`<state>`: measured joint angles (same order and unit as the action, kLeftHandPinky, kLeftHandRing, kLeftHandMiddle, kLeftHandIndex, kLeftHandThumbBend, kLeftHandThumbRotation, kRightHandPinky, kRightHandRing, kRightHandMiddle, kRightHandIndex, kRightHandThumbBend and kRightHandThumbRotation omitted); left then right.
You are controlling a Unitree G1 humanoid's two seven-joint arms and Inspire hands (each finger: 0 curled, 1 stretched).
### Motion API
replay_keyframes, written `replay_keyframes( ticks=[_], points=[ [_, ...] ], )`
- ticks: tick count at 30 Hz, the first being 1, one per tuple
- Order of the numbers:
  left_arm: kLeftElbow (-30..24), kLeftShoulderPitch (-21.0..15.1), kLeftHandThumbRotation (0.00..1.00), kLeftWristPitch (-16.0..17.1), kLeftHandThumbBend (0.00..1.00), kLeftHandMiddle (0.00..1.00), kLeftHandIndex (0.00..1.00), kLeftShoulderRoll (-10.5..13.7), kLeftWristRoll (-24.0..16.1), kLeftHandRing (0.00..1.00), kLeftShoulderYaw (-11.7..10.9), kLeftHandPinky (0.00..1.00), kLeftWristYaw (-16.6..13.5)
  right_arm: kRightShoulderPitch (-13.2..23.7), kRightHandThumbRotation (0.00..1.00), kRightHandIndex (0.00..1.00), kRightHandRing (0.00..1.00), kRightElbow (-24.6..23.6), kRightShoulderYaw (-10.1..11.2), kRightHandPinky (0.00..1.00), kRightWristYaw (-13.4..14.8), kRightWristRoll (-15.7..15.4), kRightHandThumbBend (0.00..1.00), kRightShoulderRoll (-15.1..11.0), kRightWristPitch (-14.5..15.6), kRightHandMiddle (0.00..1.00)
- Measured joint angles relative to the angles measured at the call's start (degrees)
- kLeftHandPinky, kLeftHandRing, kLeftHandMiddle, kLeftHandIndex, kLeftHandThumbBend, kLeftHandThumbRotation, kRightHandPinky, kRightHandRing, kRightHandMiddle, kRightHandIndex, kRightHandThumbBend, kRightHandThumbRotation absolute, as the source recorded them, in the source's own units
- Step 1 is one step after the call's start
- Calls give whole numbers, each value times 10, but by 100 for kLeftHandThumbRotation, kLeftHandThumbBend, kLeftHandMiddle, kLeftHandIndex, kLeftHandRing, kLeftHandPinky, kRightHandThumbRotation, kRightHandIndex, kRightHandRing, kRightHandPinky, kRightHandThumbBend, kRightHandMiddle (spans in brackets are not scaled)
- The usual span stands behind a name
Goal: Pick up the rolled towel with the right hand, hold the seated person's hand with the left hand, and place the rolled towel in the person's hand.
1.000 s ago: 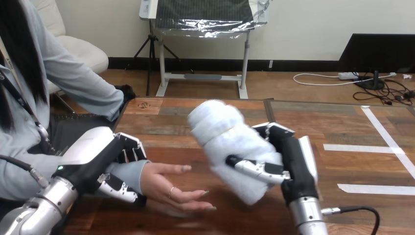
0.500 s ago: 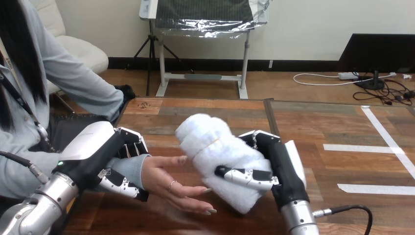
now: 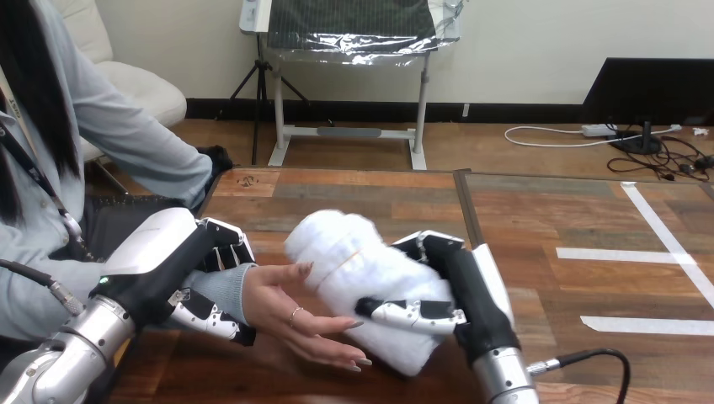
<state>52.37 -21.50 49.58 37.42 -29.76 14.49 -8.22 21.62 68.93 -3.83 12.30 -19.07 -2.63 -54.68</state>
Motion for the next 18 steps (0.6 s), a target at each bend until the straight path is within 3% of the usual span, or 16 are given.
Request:
replay_keyframes(
  ticks=[18],
  points=[
    [0,0,1,1,100,37,40,0,0,32,0,29,-1,-1,0,47,42,-1,-22,36,-7,1,83,3,-28,50]
  ],
)
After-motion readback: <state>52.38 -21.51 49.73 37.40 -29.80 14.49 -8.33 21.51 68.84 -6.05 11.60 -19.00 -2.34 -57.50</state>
